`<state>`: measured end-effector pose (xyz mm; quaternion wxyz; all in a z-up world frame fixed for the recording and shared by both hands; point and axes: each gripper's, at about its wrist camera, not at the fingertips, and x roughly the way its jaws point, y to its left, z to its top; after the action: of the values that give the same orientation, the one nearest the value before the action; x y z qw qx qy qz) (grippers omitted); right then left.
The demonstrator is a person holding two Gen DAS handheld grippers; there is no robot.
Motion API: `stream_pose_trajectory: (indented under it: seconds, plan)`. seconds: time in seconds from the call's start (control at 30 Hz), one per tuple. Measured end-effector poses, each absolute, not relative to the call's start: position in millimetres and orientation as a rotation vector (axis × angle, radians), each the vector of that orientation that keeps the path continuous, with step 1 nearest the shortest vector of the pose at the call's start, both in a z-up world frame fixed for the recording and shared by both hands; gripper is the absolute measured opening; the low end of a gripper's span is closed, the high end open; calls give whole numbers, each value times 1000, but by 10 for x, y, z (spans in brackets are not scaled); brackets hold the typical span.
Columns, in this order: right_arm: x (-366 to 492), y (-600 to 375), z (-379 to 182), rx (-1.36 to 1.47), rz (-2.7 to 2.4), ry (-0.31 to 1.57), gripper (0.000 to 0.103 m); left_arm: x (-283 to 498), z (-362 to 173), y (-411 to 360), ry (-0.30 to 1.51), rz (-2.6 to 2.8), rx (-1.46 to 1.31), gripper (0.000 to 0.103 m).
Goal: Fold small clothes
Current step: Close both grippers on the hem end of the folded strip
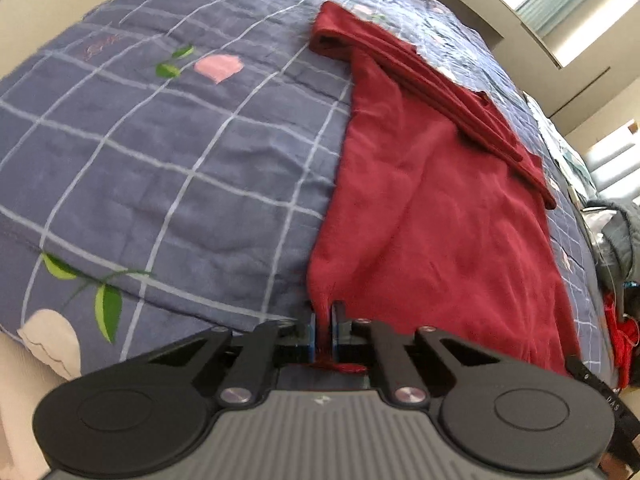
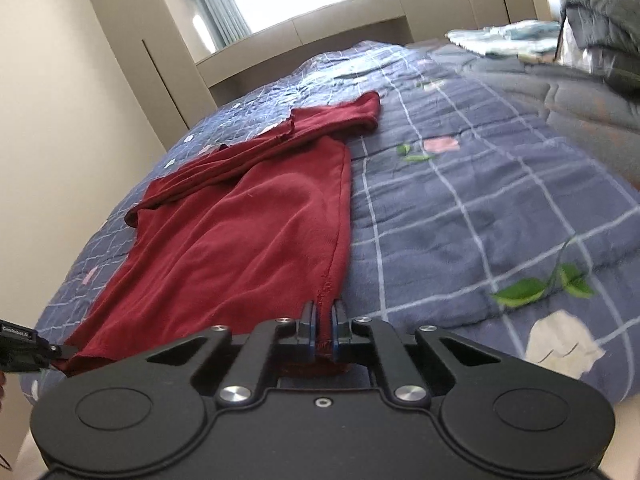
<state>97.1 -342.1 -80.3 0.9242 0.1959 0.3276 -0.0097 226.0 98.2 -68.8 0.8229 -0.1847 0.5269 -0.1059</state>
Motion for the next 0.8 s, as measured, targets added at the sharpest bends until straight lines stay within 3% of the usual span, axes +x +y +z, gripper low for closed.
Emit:
stream_pose_trajectory:
  seconds: [0.33, 0.8]
  plan:
    - [664, -3599, -424, 359, 2, 666, 4, 1846, -97, 860, 993, -292, -210, 4]
    - [375, -3436, -664, 266, -6, 709, 6, 1544, -415, 773, 1011, -272, -142, 5]
